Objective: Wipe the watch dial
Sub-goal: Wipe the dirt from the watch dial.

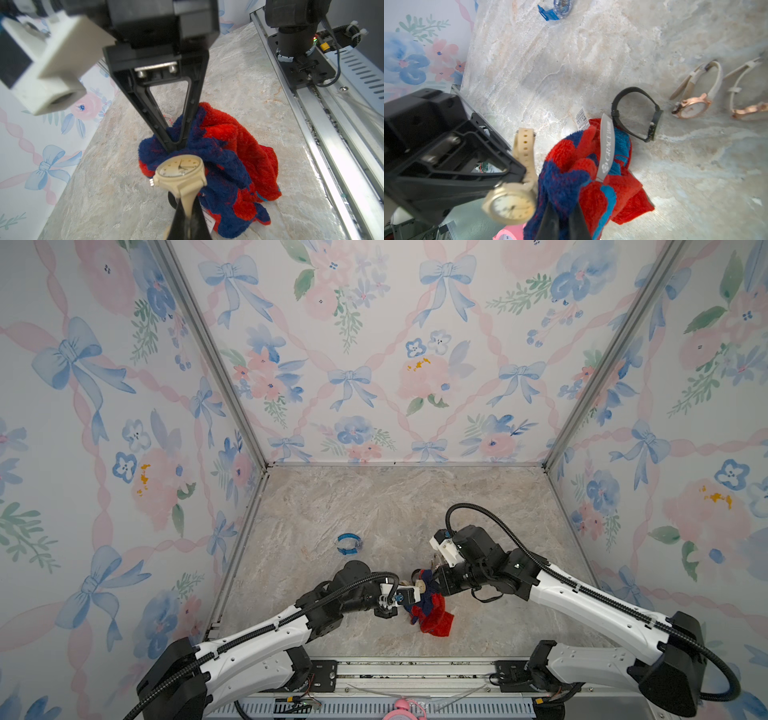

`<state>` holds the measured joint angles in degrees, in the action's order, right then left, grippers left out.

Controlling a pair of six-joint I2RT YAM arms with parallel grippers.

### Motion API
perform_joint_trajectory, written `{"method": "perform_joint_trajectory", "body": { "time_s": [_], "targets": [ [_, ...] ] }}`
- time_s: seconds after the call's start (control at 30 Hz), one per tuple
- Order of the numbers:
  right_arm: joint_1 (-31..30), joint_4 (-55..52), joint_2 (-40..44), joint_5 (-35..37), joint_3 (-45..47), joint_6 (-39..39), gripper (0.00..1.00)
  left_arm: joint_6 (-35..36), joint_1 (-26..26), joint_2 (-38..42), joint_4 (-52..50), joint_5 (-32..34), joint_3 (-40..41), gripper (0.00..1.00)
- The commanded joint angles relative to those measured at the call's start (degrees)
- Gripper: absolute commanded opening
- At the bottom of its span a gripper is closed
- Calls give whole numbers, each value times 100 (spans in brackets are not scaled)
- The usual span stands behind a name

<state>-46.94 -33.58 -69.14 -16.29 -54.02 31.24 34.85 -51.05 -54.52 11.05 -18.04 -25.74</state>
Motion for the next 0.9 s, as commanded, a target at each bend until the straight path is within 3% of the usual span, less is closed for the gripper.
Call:
{"method": "perform_joint_trajectory", "body": {
  "time_s": [0.0,0.3,0.57,0.87],
  "targets": [
    [140,60,176,-93,127,-32,0,-39,-44,101,238,-93,-116,0],
    [-62,-4,530,-120,-162,-32,0,-40,-59,65,231,-84,-116,0],
    [-481,14,250,-93,-473,-81,0,-40,-54,29,230,-92,-120,0],
    [-105,203,158,-96,18,-75,0,-39,-54,39,229,-77,-117,0]
  ]
}}
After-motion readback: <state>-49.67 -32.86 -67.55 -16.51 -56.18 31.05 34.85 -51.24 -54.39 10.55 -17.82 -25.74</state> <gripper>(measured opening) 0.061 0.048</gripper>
